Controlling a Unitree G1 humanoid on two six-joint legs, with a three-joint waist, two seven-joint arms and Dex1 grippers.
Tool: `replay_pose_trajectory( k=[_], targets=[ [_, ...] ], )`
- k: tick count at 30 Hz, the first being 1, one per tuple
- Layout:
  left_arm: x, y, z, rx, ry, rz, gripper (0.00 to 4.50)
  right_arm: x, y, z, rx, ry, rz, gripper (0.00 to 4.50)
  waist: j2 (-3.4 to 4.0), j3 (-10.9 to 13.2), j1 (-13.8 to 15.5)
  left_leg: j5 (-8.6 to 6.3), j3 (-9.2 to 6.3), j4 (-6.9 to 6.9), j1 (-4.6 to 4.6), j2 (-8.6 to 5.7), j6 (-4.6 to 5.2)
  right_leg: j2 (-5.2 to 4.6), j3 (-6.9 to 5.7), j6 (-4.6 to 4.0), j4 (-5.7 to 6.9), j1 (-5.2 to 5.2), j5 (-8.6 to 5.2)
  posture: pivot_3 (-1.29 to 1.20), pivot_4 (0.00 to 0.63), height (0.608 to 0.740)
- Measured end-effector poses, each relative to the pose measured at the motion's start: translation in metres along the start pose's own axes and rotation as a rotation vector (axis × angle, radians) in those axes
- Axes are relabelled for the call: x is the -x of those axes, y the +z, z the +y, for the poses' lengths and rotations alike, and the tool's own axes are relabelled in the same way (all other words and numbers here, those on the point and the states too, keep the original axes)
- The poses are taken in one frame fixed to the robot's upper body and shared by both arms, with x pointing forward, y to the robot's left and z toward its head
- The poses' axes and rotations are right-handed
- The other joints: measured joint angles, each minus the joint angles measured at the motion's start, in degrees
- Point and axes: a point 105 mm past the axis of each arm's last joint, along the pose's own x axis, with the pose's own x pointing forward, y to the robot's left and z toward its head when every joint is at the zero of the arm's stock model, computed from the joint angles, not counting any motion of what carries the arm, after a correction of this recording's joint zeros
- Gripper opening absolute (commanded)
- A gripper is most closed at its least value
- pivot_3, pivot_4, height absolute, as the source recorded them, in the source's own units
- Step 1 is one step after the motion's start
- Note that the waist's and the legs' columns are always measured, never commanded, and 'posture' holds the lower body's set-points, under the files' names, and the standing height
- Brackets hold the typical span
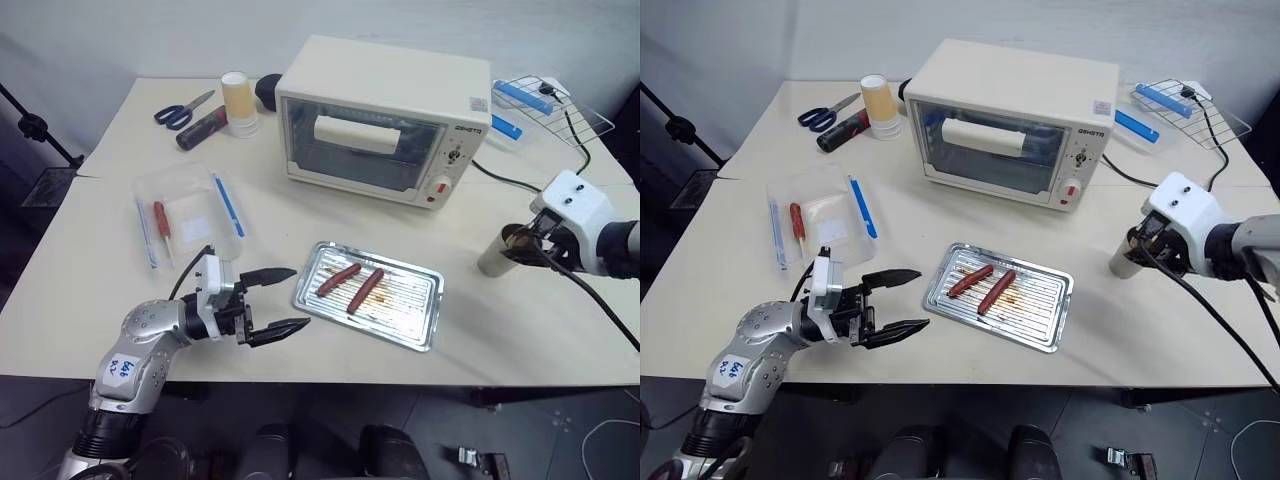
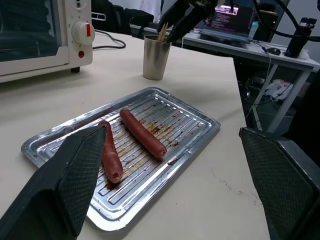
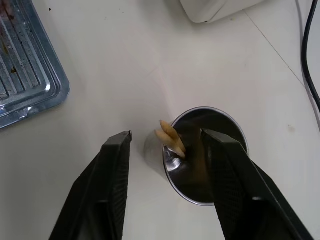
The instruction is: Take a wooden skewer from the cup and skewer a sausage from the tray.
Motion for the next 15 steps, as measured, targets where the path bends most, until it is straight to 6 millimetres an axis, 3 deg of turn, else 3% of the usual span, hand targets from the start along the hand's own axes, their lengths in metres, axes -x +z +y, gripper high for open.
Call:
replay_pose_trajectory(
  k=[4, 15],
  targets=[
    [-0.0002, 0.0004, 0.0, -0.002, 0.002, -0.001, 4.5, 0.0001, -0.0011, 0.0001, 0.007, 0.004, 0.009, 0.02, 0.0, 0.0, 0.0, 0.0, 0.0, 0.0, 0.0, 0.0, 0.0, 0.0, 0.0, 0.0, 0.01, 0.0, 0.0, 0.0, 0.15, 0.74],
    [-0.0013, 0.0027, -0.0013, -0.012, -0.004, -0.003, 4.5, -0.0001, -0.0023, -0.0006, 0.0, -0.006, -0.007, 0.02, 0.0, 0.0, 0.0, 0.0, 0.0, 0.01, 0.0, 0.0, 0.0, 0.0, 0.0, 0.0, 0.02, 0.01, 0.0, 0.0, 0.15, 0.74]
  ],
)
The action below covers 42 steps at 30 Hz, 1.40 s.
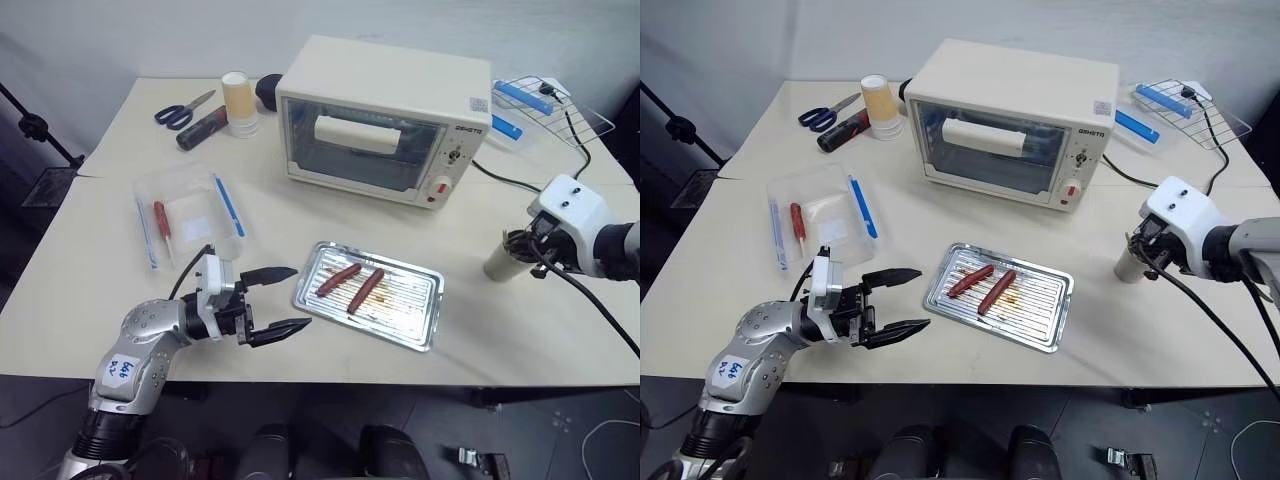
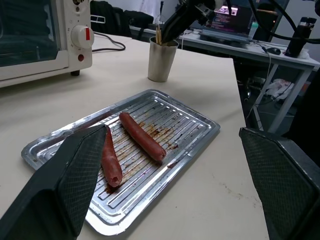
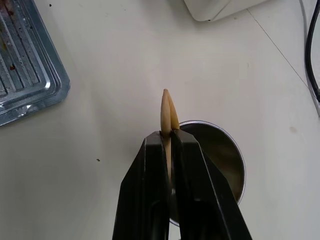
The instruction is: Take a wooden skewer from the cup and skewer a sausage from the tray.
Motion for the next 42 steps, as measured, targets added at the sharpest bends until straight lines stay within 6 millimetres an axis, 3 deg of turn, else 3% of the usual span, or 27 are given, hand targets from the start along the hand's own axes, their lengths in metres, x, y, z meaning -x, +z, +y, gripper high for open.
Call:
replay_pose_trajectory(
  k=[6, 13, 21, 25, 28, 34, 42],
  targets=[
    [-0.001, 0.001, 0.001, -0.003, -0.003, -0.001, 4.5, 0.007, -0.004, -0.001, -0.013, 0.01, -0.003, 0.02, 0.0, 0.0, 0.0, 0.0, 0.01, 0.0, 0.0, 0.0, 0.0, 0.0, 0.0, 0.0, 0.02, 0.0, 0.0, 0.0, 0.15, 0.74],
    [-0.003, 0.003, 0.001, -0.006, -0.01, -0.007, 4.5, 0.041, 0.002, -0.015, -0.03, 0.008, -0.096, 0.02, 0.0, 0.0, 0.0, 0.0, 0.01, 0.01, 0.0, 0.0, 0.01, 0.01, 0.0, 0.0, 0.04, 0.01, 0.0, 0.0, 0.15, 0.74],
    [-0.006, 0.008, 0.006, 0.013, -0.047, -0.022, 4.5, 0.079, 0.042, -0.019, -0.011, 0.092, -0.351, 0.02, 0.0, 0.0, -0.1, 0.0, 0.01, 0.03, 0.02, 0.01, 0.0, 0.01, 0.01, 0.0, 0.08, 0.01, 0.0, 0.0, 0.15, 0.74],
    [-0.014, 0.02, 0.007, 0.025, -0.083, -0.075, 4.5, 0.093, 0.078, -0.013, -0.121, 0.215, -0.56, 0.02, -0.01, 0.0, -0.1, 0.0, -0.05, 0.09, 0.02, 0.03, 0.0, 0.01, 0.0, 0.0, 0.13, 0.03, 0.0, 0.0, 0.15, 0.74],
    [-0.028, 0.032, 0.009, 0.027, -0.094, -0.153, 4.5, 0.085, 0.097, 0.002, -0.28, 0.381, -0.716, 0.02, -0.13, 0.0, 0.0, 0.0, -0.12, 0.16, 0.0, 0.02, 0.0, 0.01, -0.03, -0.02, 0.15, 0.07, 0.02, 0.0, 0.15, 0.74],
    [-0.059, 0.049, 0.021, 0.035, -0.063, -0.301, 4.5, 0.047, 0.108, 0.038, -0.563, 0.661, -0.811, 0.02, -0.14, 0.0, 0.2, 0.0, -0.34, 0.4, -0.43, -0.05, 0.01, -0.03, -0.3, 0.02, 0.25, -0.12, 0.04, 0.0, 0.15, 0.74],
    [-0.094, 0.067, 0.017, 0.052, -0.08, -0.449, 4.5, 0.041, 0.115, 0.051, -0.674, 0.709, -0.853, 0.02, -0.14, 0.0, 0.1, 0.0, -0.33, 0.44, -0.66, -0.07, 0.01, -0.03, -0.31, 0.02, 0.36, -0.37, 0.04, 0.0, 0.15, 0.74]
  ],
)
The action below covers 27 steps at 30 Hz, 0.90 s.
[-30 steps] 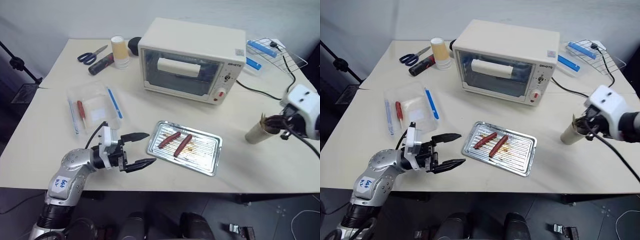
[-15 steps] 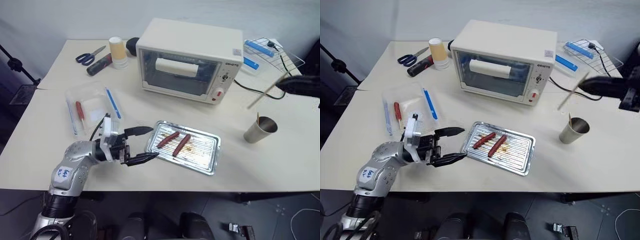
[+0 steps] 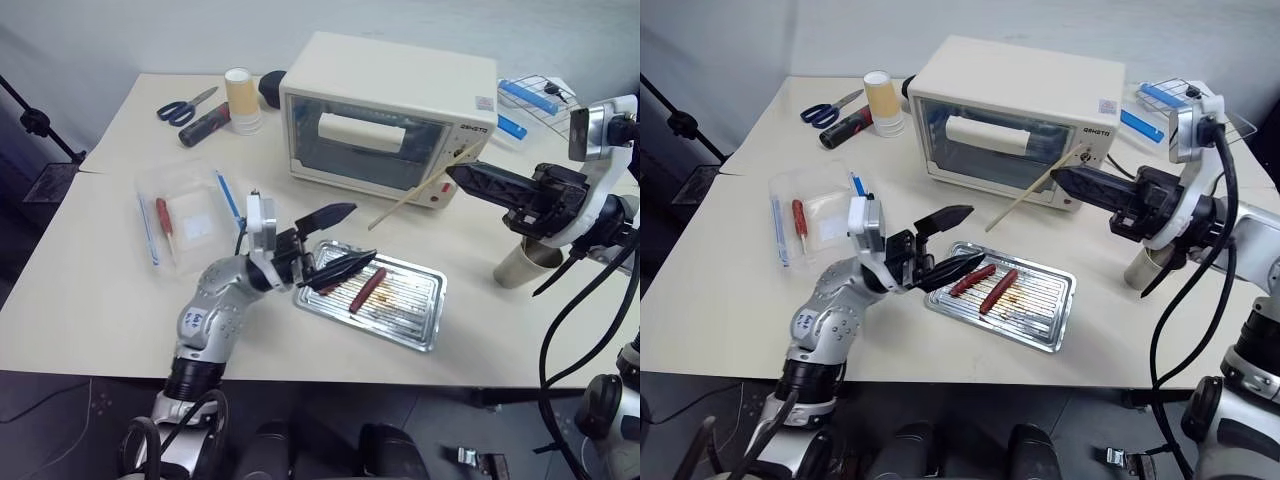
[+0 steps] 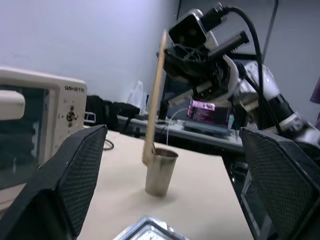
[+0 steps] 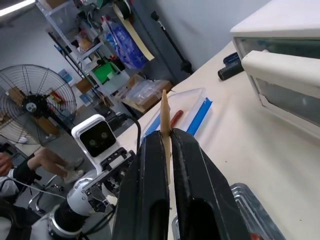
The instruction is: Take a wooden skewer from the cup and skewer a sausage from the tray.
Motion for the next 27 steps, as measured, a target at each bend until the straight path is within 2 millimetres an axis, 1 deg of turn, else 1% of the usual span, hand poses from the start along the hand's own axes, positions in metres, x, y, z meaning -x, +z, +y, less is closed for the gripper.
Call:
replay_pose_trajectory(
  k=[3, 5, 11, 13, 16, 19, 22, 27],
  targets=[
    [-0.019, 0.006, 0.01, 0.004, 0.042, -0.091, 4.5, 0.0, -0.001, 0.003, -0.024, 0.007, -0.018, 0.02, -0.01, 0.0, 0.1, 0.0, -0.02, 0.07, -0.02, 0.0, 0.01, 0.0, -0.02, 0.0, 0.01, 0.01, 0.0, 0.0, 0.15, 0.74],
    [-0.028, 0.009, 0.01, 0.001, 0.037, -0.124, 4.5, -0.001, 0.0, 0.004, -0.033, 0.007, -0.04, 0.02, -0.01, 0.0, 0.0, 0.0, -0.01, 0.04, -0.02, 0.0, 0.01, 0.0, -0.02, 0.0, 0.01, 0.0, 0.0, 0.0, 0.15, 0.74],
    [-0.036, 0.003, 0.008, 0.033, 0.029, -0.152, 4.5, 0.0, 0.008, 0.009, -0.083, 0.022, -0.123, 0.02, -0.01, 0.0, -0.1, 0.0, 0.04, 0.0, -0.02, 0.01, 0.01, 0.01, 0.01, 0.0, 0.03, -0.07, 0.0, 0.0, 0.15, 0.74],
    [-0.04, 0.0, 0.007, 0.053, 0.026, -0.159, 4.5, 0.0, 0.006, 0.011, -0.106, 0.032, -0.127, 0.02, -0.01, 0.0, 0.0, 0.0, 0.04, 0.01, -0.03, 0.01, 0.02, 0.01, 0.02, 0.0, 0.02, -0.07, 0.0, 0.0, 0.15, 0.74],
    [-0.042, 0.001, 0.006, 0.057, 0.021, -0.164, 4.5, 0.0, 0.001, 0.011, -0.13, 0.027, -0.118, 0.02, -0.01, 0.0, 0.1, 0.0, 0.03, 0.05, -0.07, 0.0, 0.03, 0.01, 0.01, 0.0, 0.02, -0.07, 0.0, 0.0, 0.15, 0.74],
    [-0.044, 0.002, 0.006, 0.058, 0.016, -0.171, 3.91, 0.0, -0.001, 0.011, -0.135, 0.019, -0.115, 0.0, -0.01, 0.0, 0.0, -0.01, 0.03, 0.06, -0.07, 0.01, 0.04, 0.01, 0.01, 0.0, 0.02, -0.07, 0.0, 0.0, 0.15, 0.74],
    [-0.046, 0.002, 0.005, 0.063, 0.012, -0.176, 2.97, -0.001, -0.005, 0.012, -0.133, 0.014, -0.1, 0.0, -0.01, 0.0, 0.0, -0.01, 0.03, 0.05, -0.07, 0.01, 0.04, 0.01, 0.01, 0.0, 0.01, -0.07, 0.0, 0.0, 0.15, 0.74],
    [-0.047, 0.0, 0.003, 0.069, 0.007, -0.172, 1.53, -0.003, -0.006, 0.013, -0.139, 0.017, -0.104, 0.0, -0.01, 0.0, 0.0, -0.01, 0.02, 0.06, -0.07, 0.01, 0.04, 0.01, 0.01, 0.0, 0.0, -0.07, 0.0, 0.0, 0.15, 0.74]
  ],
)
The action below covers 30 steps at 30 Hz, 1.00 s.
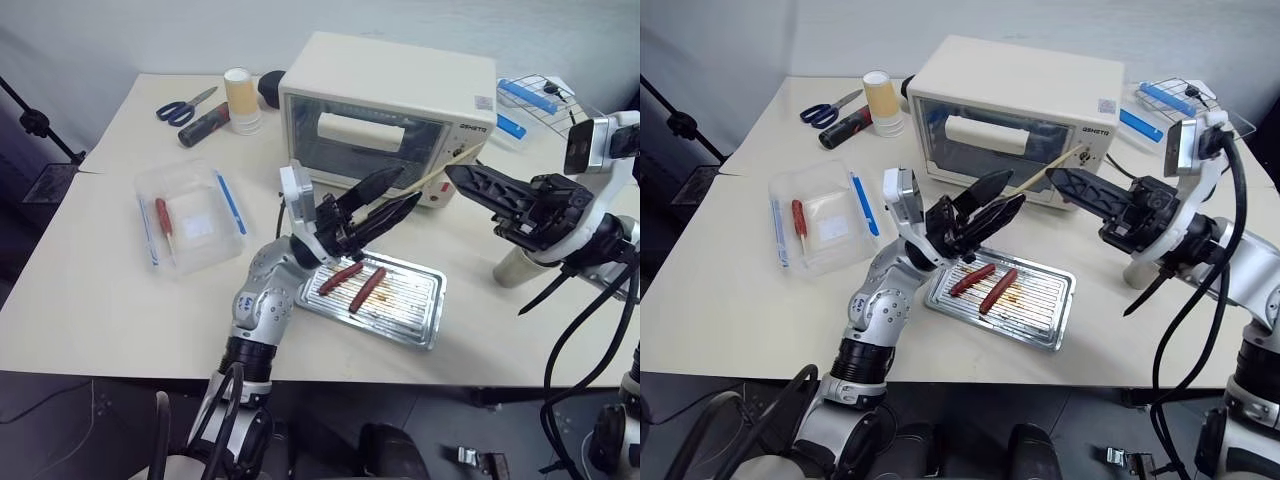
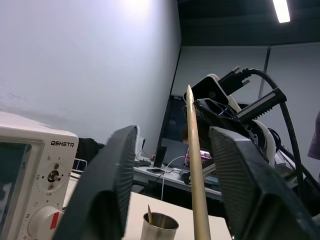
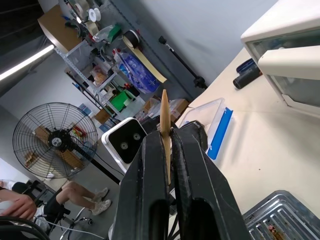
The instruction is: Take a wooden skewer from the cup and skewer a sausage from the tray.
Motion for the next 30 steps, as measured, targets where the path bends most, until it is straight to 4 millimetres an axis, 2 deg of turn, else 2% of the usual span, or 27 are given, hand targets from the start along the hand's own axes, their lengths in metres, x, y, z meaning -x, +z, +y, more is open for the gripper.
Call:
replay_pose_trajectory(
  k=[5, 8, 11, 17, 19, 22, 23, 26, 30],
  targets=[
    [-0.005, -0.003, -0.005, 0.016, -0.015, -0.008, 0.04, -0.002, 0.001, 0.0, -0.002, -0.001, -0.017, 0.0, 0.0, 0.0, 0.1, 0.0, -0.01, 0.01, -0.01, -0.01, 0.0, 0.0, -0.01, 0.0, -0.01, 0.01, 0.0, 0.0, 0.15, 0.74],
    [-0.006, -0.004, -0.006, 0.018, -0.015, -0.011, 0.04, -0.002, 0.002, 0.0, -0.006, -0.001, -0.027, 0.0, 0.0, 0.0, 0.0, 0.0, -0.01, 0.0, -0.01, 0.0, 0.0, 0.0, -0.01, 0.0, -0.01, 0.0, 0.0, 0.0, 0.15, 0.74],
    [-0.006, -0.004, -0.005, 0.019, 0.0, -0.01, 0.0, 0.0, 0.0, 0.0, -0.024, -0.009, -0.023, 0.75, -0.01, 0.0, 0.1, 0.0, -0.02, 0.01, -0.01, 0.0, 0.0, 0.0, -0.01, 0.0, -0.01, 0.01, 0.0, 0.0, 0.15, 0.74],
    [0.008, 0.007, 0.005, -0.034, 0.046, 0.032, 0.0, 0.016, -0.012, -0.013, 0.0, -0.115, 0.048, 2.71, -0.01, 0.0, 0.1, 0.0, -0.01, 0.0, -0.01, 0.0, 0.01, 0.0, -0.01, 0.0, -0.03, 0.02, 0.0, 0.0, 0.15, 0.74],
    [0.025, 0.013, 0.009, -0.092, 0.05, 0.097, 0.0, 0.032, -0.02, -0.023, 0.088, -0.209, 0.108, 3.38, -0.01, 0.0, 0.1, 0.0, 0.0, -0.08, 0.0, 0.0, 0.01, 0.0, -0.01, 0.0, -0.04, -0.01, 0.0, 0.0, 0.15, 0.74],
    [0.08, 0.028, 0.021, -0.224, 0.102, 0.288, 0.0, 0.065, -0.038, -0.035, 0.304, -0.317, 0.244, 4.37, 0.0, 0.0, -0.1, 0.0, 0.11, -0.28, 0.04, 0.03, 0.0, 0.05, 0.07, 0.0, -0.08, -0.12, 0.0, 0.0, 0.15, 0.74],
    [0.098, 0.034, 0.025, -0.257, 0.127, 0.345, 0.0, 0.075, -0.048, -0.036, 0.361, -0.316, 0.306, 4.37, 0.0, 0.0, -0.1, 0.0, 0.18, -0.29, 0.03, 0.02, 0.0, 0.05, 0.14, 0.0, -0.08, -0.18, 0.0, 0.0, 0.15, 0.74],
    [0.137, 0.042, 0.023, -0.281, 0.164, 0.462, 0.0, 0.095, -0.076, -0.033, 0.472, -0.274, 0.468, 4.37, -0.01, 0.0, 0.0, 0.0, 0.19, -0.22, 0.08, 0.01, 0.0, 0.03, 0.18, 0.0, -0.07, -0.1, 0.0, 0.0, 0.15, 0.74],
    [0.186, 0.058, 0.016, -0.286, 0.282, 0.566, 0.0, 0.117, -0.092, -0.045, 0.714, -0.237, 0.661, 4.37, -0.09, 0.0, -0.2, 0.0, 0.2, -0.17, 0.29, 0.03, 0.0, 0.03, 0.24, 0.05, -0.09, 0.1, 0.02, 0.0, 0.15, 0.74]
  ],
)
